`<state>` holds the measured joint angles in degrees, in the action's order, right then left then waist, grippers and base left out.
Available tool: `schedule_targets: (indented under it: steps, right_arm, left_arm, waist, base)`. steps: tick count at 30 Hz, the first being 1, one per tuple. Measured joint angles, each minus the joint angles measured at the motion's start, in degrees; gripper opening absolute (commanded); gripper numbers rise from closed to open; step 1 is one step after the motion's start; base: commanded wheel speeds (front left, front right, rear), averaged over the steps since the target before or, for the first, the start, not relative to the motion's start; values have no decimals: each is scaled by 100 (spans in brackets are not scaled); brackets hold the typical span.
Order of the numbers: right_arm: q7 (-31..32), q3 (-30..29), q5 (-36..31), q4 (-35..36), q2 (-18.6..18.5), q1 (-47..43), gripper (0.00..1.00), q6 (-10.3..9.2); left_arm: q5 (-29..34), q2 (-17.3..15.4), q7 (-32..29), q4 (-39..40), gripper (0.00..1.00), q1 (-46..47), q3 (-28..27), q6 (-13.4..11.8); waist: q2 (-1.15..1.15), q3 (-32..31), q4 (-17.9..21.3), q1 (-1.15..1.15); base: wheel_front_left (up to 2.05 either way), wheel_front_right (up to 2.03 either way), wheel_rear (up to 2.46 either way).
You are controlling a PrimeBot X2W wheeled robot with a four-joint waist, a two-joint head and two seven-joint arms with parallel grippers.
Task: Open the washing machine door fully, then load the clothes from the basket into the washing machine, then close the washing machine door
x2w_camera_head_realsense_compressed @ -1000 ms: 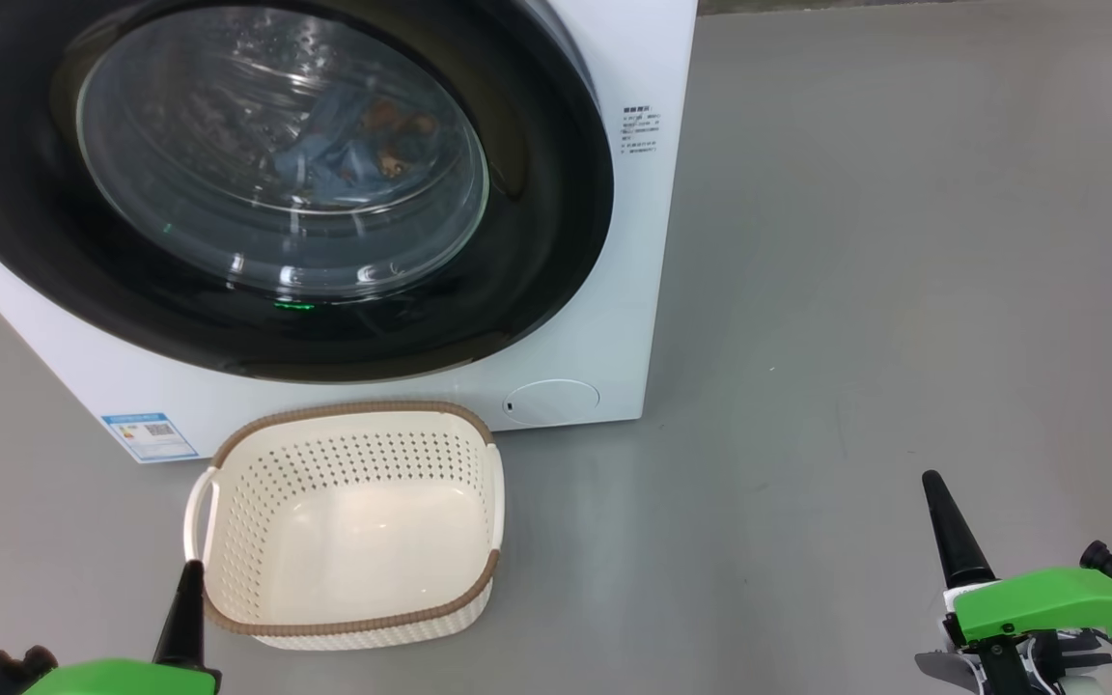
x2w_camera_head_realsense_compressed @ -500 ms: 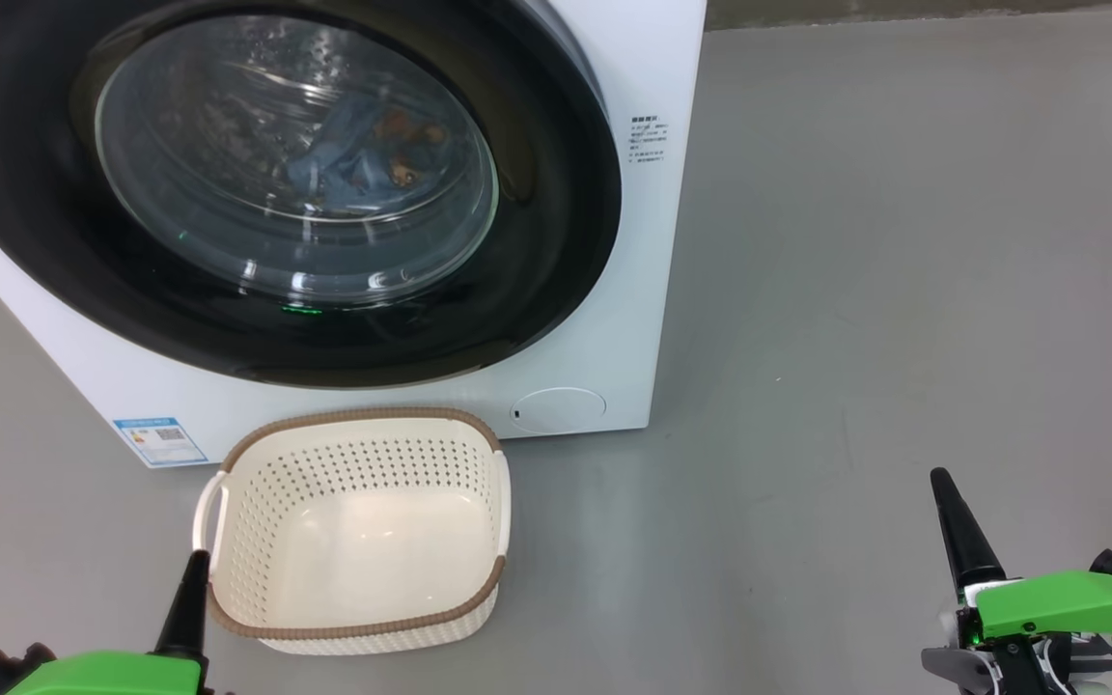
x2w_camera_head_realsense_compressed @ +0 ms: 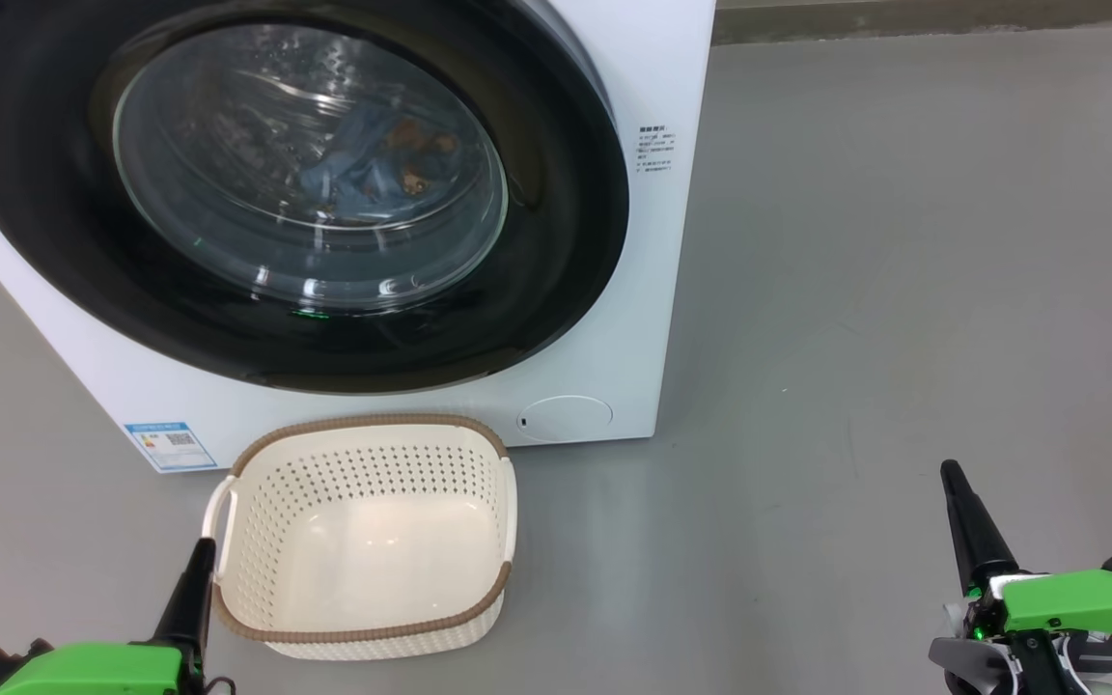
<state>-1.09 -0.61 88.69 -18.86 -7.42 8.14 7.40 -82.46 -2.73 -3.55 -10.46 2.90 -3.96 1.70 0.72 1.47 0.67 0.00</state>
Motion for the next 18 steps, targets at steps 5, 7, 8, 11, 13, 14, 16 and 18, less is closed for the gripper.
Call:
schedule_targets:
  steps: [5, 7, 8, 11, 13, 14, 16, 18]
  right_arm:
    - [8, 26, 293, 70, -40, -2, 0, 0]
    - [9, 42, 463, 92, -52, -3, 0, 0]
    - [24, 51, 519, 103, -60, -3, 0, 0]
    - [51, 85, 721, 151, -91, -4, 0, 0]
    - [51, 114, 857, 172, -120, -5, 0, 0]
    - [51, 126, 902, 187, -134, -5, 0, 0]
    - [51, 149, 1036, 215, -154, -6, 0, 0]
    - [49, 171, 1116, 227, -163, -7, 0, 0]
  left_arm:
    - [-272, 9, -65, 47, 0, 9, -18, -40]
    - [-399, 16, -107, 62, 0, 11, -26, -45]
    - [-469, 21, -108, 69, 0, 13, -31, -52]
    - [-610, 36, -172, 92, 0, 49, -45, -58]
    - [-723, 48, -211, 115, 0, 70, -53, -71]
    - [-799, 52, -230, 123, 0, 75, -57, -79]
    - [-904, 58, -257, 132, 0, 76, -65, -94]
    - [-921, 59, -257, 145, 0, 77, -71, -94]
  waist:
    - [0, -30, -20, 0]
    - [0, -43, -28, 0]
    - [0, -49, -32, 0]
    - [0, -67, -44, 0]
    - [0, -79, -51, 0]
    - [0, -85, -55, 0]
    - [0, -96, -63, 0]
    - [0, -97, -64, 0]
  base:
    - [0, 0, 0]
    - [0, 0, 0]
    - [0, 0, 0]
    - [0, 0, 0]
    - [0, 0, 0]
    - [0, 0, 0]
    - [0, 0, 0]
    - [0, 0, 0]
